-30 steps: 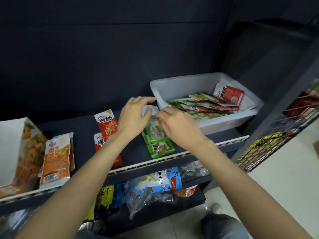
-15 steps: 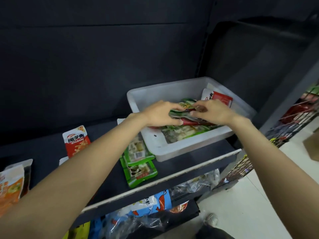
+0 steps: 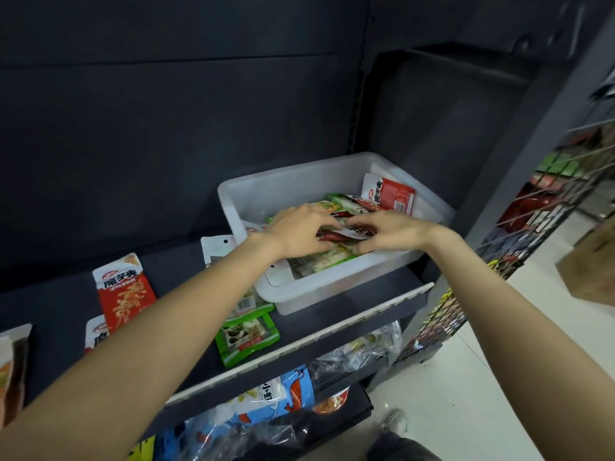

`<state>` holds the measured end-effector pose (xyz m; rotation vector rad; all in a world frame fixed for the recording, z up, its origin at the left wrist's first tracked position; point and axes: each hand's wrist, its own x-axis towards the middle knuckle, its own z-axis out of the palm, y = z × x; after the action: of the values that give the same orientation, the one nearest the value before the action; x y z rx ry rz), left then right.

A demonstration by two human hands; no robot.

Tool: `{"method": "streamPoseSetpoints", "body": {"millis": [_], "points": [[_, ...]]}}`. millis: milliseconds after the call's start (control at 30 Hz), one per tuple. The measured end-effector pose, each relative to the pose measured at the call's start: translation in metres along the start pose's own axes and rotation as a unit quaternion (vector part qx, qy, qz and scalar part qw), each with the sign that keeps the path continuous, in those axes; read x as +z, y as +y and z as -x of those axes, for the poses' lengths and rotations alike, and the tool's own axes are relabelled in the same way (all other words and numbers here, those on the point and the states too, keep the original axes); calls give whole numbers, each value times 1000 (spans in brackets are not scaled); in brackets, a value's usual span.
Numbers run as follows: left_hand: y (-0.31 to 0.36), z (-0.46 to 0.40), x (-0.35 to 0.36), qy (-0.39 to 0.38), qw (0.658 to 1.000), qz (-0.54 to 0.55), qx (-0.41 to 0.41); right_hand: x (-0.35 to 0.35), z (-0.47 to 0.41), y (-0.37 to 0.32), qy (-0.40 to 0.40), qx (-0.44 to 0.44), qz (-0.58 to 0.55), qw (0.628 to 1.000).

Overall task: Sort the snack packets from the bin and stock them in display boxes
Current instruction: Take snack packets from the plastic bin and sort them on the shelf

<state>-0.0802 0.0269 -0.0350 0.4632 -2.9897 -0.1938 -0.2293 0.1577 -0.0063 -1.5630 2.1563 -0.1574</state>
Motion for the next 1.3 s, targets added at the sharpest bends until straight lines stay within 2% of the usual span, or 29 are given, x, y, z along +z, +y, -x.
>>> {"method": "streamPoseSetpoints", "body": {"millis": [67,133,167,267,433,533,633,700,800,900,1000,1067,1133,1200,1300], "points": [[9,-2,1,41,999,-13,15,3,-4,6,120,-8,9,993],[19,-4,3,112,994,-4,-4,7,-4,10,253,-3,-3,967],[22,-6,2,147,989,13,-24,8,-2,10,294,-6,-19,956],[27,-7,-5,194,975,73,-79,8,6,9,321,-33,-56,945],[15,2,-11,191,959,177,-115,8,9,14,291,-19,-53,955],[16,19,-25,233,898,350,-126,9,13,0,360,-45,-126,923],[19,52,-48,295,792,519,-126,4,22,-38,429,-78,-253,864],[22,80,-59,281,745,589,-141,2,26,-70,397,-94,-384,828],[27,130,-56,228,737,615,-161,19,25,-118,329,-104,-484,804],[12,182,-38,263,744,574,-220,62,14,-162,261,-112,-488,825],[-10,232,-22,272,740,539,-296,112,5,-201,162,-116,-440,876],[-22,260,-15,249,778,465,-342,140,-1,-223,127,-106,-388,907],[-35,282,-10,212,823,369,-377,162,-7,-242,79,-90,-395,911],[-49,299,-5,182,843,316,-396,179,-14,-257,36,-75,-409,909],[-65,315,5,139,852,276,-423,196,-24,-275,19,-83,-389,917]]}}
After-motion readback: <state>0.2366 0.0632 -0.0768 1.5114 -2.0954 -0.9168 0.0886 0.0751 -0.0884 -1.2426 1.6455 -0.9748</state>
